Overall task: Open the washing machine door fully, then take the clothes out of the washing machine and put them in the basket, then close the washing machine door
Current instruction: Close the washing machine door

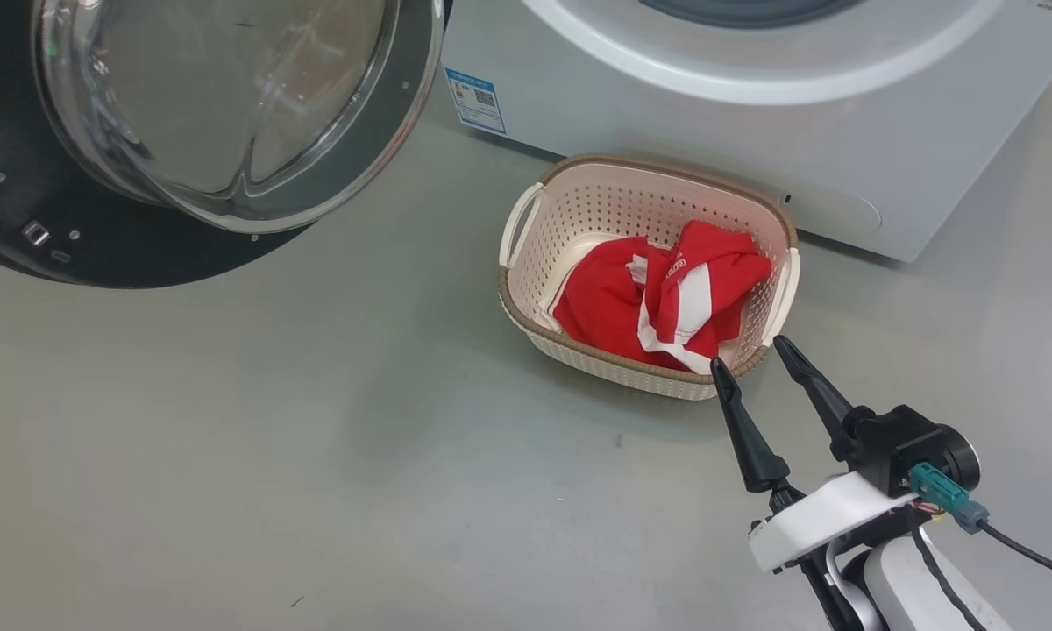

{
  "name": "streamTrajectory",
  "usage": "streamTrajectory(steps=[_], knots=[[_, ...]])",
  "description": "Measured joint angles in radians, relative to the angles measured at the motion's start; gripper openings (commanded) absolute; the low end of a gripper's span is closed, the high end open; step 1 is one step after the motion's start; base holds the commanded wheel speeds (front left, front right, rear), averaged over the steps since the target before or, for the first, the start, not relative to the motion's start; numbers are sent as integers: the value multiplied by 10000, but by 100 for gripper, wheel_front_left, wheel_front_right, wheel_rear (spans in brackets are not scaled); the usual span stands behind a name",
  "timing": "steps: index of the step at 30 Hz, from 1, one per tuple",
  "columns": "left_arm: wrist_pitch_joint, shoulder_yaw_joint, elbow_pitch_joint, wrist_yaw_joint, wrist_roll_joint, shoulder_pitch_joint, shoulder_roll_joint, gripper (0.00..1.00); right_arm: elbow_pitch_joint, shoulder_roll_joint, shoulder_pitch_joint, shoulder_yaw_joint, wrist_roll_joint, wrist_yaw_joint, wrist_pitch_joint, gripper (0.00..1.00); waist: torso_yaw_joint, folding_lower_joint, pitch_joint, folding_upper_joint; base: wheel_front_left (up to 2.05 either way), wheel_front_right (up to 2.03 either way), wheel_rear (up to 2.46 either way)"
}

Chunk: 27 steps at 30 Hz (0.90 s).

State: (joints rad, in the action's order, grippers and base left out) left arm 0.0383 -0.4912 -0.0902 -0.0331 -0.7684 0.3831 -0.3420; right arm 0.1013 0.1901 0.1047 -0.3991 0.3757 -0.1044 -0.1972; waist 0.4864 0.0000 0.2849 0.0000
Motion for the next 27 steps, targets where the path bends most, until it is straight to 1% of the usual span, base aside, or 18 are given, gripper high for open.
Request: streamTrajectory(steps=[3, 7, 10, 15, 19, 23, 27], knots=[[-769, -311, -897, -163, -959, 527, 0, 0, -73, 6, 3, -52, -2, 0, 86, 100, -188, 0, 113, 0, 0, 0, 0], [-1661, -652, -1835, -430, -1941, 1252, 4, 0, -217, 36, 28, -84, -15, 0, 176, 100, -403, 0, 269, 0, 0, 0, 0], [-2219, -961, -2522, -646, -2355, 1749, -19, 0, -274, 71, 99, -153, -52, -2, 224, 100, -553, 0, 380, 0, 0, 0, 0], [-2679, -1772, -3457, -863, -2941, 2541, -205, 0, -412, 88, 101, -242, -86, -12, 324, 100, -779, 0, 563, 0, 0, 0, 0], [-2849, -2357, -4079, -943, -3434, 3266, -230, 0, -454, 132, 105, -293, -88, -75, 336, 100, -961, 0, 686, 0, 0, 0, 0], [-3007, -2796, -4629, -951, -3835, 3871, -244, 0, -481, 176, 107, -314, -88, -75, 359, 100, -1136, 0, 762, 0, 0, 0, 0], [-3118, -3093, -5183, -951, -3929, 4238, -397, 0, -537, 209, 115, -324, -90, -75, 424, 100, -1298, 0, 818, 0, 0, 0, 0]])
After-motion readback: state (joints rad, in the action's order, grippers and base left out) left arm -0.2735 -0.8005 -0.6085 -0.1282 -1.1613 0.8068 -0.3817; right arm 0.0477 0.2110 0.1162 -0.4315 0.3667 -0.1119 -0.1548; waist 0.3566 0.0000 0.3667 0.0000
